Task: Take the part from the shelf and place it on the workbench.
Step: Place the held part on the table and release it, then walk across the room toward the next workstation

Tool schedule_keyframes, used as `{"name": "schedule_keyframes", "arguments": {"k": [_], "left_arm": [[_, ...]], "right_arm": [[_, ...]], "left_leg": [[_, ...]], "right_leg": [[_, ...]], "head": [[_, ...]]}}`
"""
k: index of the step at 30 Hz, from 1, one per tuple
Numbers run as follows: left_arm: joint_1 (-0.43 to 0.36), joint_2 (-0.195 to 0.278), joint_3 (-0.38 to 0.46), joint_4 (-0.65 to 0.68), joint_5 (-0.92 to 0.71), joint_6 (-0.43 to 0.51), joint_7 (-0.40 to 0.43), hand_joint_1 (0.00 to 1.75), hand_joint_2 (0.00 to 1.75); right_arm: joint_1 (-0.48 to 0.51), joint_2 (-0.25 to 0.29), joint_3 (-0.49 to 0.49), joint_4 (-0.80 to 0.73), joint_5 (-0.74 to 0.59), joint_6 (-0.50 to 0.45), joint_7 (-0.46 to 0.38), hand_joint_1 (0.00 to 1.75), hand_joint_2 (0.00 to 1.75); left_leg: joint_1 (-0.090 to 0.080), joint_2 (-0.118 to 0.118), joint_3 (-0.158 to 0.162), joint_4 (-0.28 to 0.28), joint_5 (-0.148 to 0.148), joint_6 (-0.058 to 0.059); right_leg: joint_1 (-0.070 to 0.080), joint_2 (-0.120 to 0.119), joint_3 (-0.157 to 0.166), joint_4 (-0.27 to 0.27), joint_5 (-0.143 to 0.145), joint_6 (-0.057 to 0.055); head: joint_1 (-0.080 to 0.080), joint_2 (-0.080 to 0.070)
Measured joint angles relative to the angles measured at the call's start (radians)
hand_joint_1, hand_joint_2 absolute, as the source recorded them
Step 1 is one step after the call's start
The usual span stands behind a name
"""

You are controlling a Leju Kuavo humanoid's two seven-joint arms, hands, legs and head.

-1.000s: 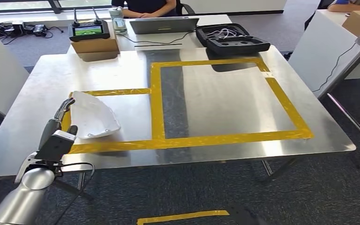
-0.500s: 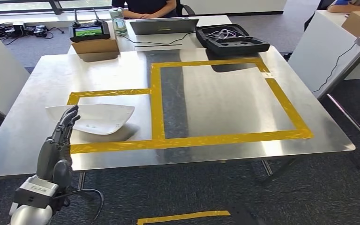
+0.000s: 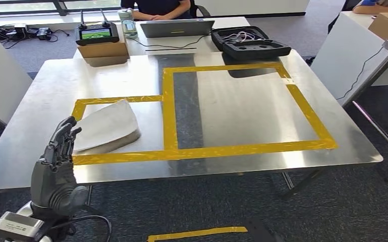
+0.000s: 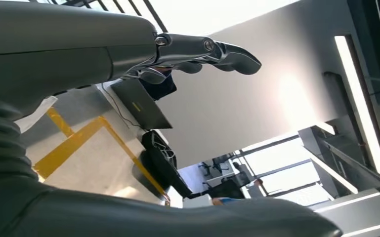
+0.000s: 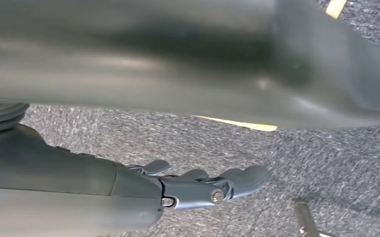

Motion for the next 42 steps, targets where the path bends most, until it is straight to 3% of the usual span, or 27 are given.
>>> {"name": "schedule_keyframes", "arguments": {"k": [11, 27, 35, 37, 40, 41, 42], "left_arm": [[0.007, -0.016, 0.000, -0.009, -0.014, 0.015, 0.025, 0.00, 0.00], [0.028, 0.008, 0.000, -0.027, -0.055, 0.020, 0.005, 0.00, 0.00], [0.024, 0.013, -0.013, -0.028, -0.071, 0.020, 0.005, 0.00, 0.00], [0.020, 0.013, -0.018, -0.028, -0.071, 0.020, 0.005, 0.00, 0.00], [0.012, 0.015, -0.028, -0.022, -0.071, 0.020, 0.006, 0.00, 0.00], [0.012, 0.016, -0.032, -0.019, -0.071, 0.020, 0.006, 0.00, 0.00], [0.012, 0.016, -0.034, -0.017, -0.071, 0.020, 0.006, 0.00, 0.00]], "right_arm": [[-0.029, 0.009, 0.000, 0.000, 0.013, 0.000, 0.023, 0.00, 0.00], [-0.034, 0.009, 0.000, 0.000, 0.017, -0.005, 0.029, 0.00, 0.00], [-0.036, 0.010, 0.000, 0.000, 0.018, -0.001, 0.029, 0.00, 0.00], [-0.037, 0.009, 0.000, 0.000, 0.017, 0.000, 0.028, 0.00, 0.00], [-0.037, 0.008, -0.001, 0.000, 0.012, -0.001, 0.028, 0.00, 0.00], [-0.036, 0.008, -0.002, 0.000, 0.011, -0.001, 0.028, 0.00, 0.00], [-0.035, 0.007, -0.002, 0.000, 0.010, -0.002, 0.028, 0.00, 0.00]], "left_leg": [[0.000, 0.000, 0.002, 0.000, 0.000, 0.000], [0.000, 0.000, 0.003, 0.000, 0.000, 0.000], [-0.002, 0.001, 0.007, -0.003, 0.004, 0.016], [0.007, 0.002, 0.014, -0.021, 0.019, 0.022], [0.011, 0.005, 0.011, -0.027, 0.026, 0.025], [0.012, 0.005, 0.009, -0.026, 0.026, 0.024], [0.014, 0.006, 0.008, -0.023, 0.025, 0.022]], "right_leg": [[0.000, 0.000, 0.002, 0.000, 0.000, 0.000], [0.000, 0.000, 0.003, 0.000, 0.000, 0.000], [-0.003, -0.001, 0.009, -0.004, 0.003, 0.013], [0.001, -0.001, -0.005, 0.031, -0.025, 0.021], [-0.004, -0.002, -0.080, 0.202, -0.115, 0.033], [-0.009, -0.002, -0.098, 0.242, -0.126, 0.036], [-0.013, -0.002, -0.098, 0.246, -0.118, 0.041]], "head": [[0.000, 0.000], [0.000, 0.000], [0.000, 0.000], [0.001, 0.000], [0.003, 0.000], [0.003, 0.000], [0.003, 0.000]]}}
